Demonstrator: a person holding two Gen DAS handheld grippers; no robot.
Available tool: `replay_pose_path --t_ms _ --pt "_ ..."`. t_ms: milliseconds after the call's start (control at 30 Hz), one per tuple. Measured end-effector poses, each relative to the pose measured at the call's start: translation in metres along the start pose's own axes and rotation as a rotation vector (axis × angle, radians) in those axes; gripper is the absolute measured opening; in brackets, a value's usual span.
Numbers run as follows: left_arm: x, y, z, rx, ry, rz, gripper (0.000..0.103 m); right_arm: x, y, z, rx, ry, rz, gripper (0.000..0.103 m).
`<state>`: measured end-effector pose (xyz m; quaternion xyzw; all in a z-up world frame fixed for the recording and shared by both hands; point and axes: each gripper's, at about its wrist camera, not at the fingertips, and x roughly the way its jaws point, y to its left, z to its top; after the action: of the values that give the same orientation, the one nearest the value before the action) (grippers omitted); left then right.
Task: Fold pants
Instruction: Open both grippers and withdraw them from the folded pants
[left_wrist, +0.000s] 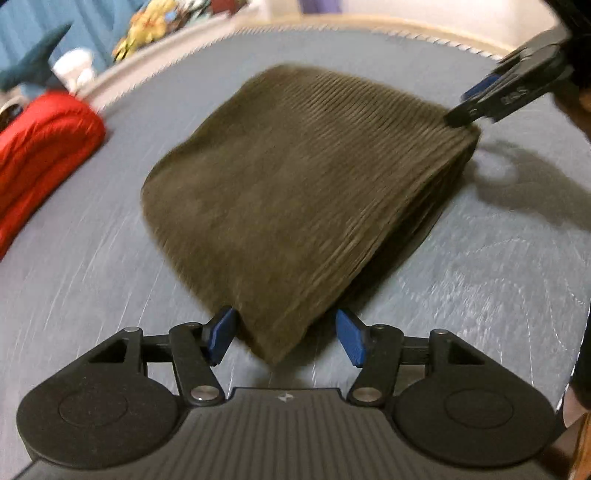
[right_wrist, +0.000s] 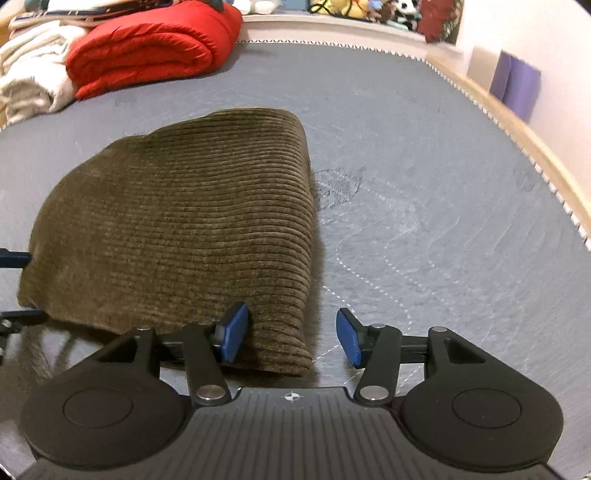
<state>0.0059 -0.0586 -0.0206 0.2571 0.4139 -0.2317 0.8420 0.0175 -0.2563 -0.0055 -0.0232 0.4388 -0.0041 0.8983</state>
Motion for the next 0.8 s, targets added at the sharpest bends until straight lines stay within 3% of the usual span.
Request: replay_pose_path --t_ms 67,200,367,467,533,567,633,700,800 --pt "-0.02 0.014 0.005 -0.112 0.01 0.018 0.067 -0.003 0.002 0.001 -0.006 0.013 -0.017 0.056" --pt "-0.079 0.032 0.016 -0.304 -0.175 0.012 0.087 -0.024 -0.006 0.008 0.116 0.012 -0.061 0.064" --pt "-0.116 0.024 0.011 -0.489 -0.324 0.053 0.089 -0.082 -0.008 0.012 0.308 -0.158 -0.08 0.097" --pt "-0.114 0.014 0.007 -0.575 -0.344 0.096 0.091 -0.109 0.008 0.009 0.263 -0.251 -0.03 0.101" --pt "-0.101 0.002 0.002 -0.588 -0.363 0.097 0.103 -0.12 0.02 0.002 0.2 -0.338 -0.011 0.102" --pt "-0.094 -0.003 -0.003 -0.576 -0.35 0.098 0.103 -0.122 0.025 -0.003 0.164 -0.37 -0.019 0.102" --pt "-0.073 -0.013 0.006 -0.575 -0.236 0.117 0.103 -0.114 0.033 -0.016 0.111 -0.41 -0.051 0.102" --pt "-0.064 -0.017 0.011 -0.555 -0.231 0.131 0.103 -0.096 0.039 -0.023 0.084 -0.362 -0.083 0.102" --pt "-0.061 -0.02 0.016 -0.504 -0.248 0.195 0.103 -0.079 0.036 -0.022 0.091 -0.278 -0.03 0.102"
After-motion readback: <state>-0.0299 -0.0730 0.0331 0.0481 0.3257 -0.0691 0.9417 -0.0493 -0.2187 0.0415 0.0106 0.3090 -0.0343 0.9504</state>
